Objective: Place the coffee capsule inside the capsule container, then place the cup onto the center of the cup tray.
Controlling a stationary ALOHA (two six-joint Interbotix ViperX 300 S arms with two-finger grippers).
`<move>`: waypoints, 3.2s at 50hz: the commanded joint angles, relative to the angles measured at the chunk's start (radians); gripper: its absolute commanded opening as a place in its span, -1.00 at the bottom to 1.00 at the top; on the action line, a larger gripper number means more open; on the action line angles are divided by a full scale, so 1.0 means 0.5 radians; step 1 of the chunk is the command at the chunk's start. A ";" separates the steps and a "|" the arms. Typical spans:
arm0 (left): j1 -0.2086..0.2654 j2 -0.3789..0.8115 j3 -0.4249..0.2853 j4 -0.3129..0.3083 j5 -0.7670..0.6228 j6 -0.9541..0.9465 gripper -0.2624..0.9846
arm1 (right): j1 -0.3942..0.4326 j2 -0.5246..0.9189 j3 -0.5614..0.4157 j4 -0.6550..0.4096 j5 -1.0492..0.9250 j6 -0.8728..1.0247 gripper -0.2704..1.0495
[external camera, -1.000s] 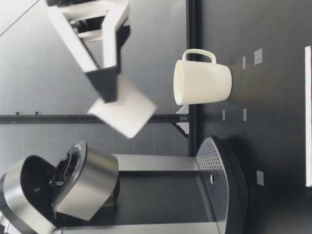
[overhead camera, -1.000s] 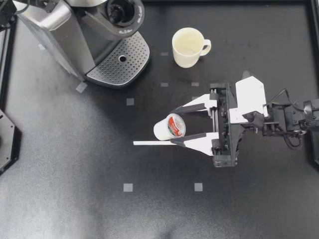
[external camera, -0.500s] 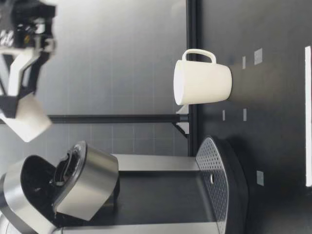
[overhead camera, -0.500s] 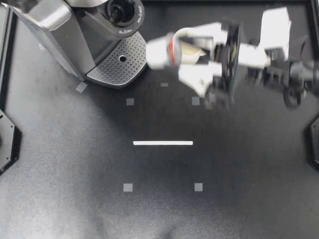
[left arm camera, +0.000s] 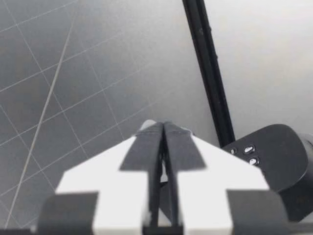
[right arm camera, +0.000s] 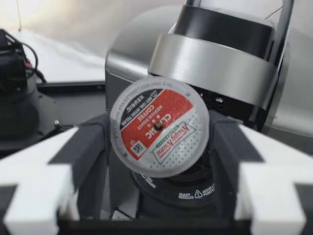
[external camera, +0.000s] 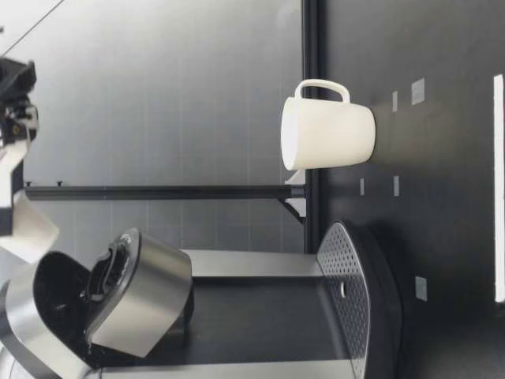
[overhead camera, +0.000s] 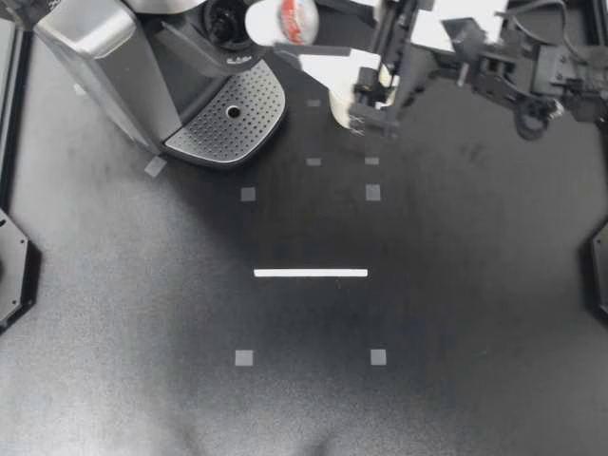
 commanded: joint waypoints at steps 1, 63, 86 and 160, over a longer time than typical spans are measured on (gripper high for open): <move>0.006 -0.006 -0.025 0.012 -0.003 -0.003 -0.46 | -0.046 0.009 -0.095 0.000 0.021 0.000 0.17; 0.006 -0.003 -0.025 0.034 -0.003 0.003 -0.46 | -0.089 0.341 -0.295 -0.003 0.043 -0.015 0.17; 0.006 -0.012 -0.021 0.037 -0.003 0.003 -0.46 | -0.098 0.445 -0.399 -0.003 0.067 -0.018 0.45; 0.304 -0.061 0.270 0.120 -0.003 -0.365 -0.46 | 0.101 -0.242 0.414 0.037 -0.617 0.138 0.18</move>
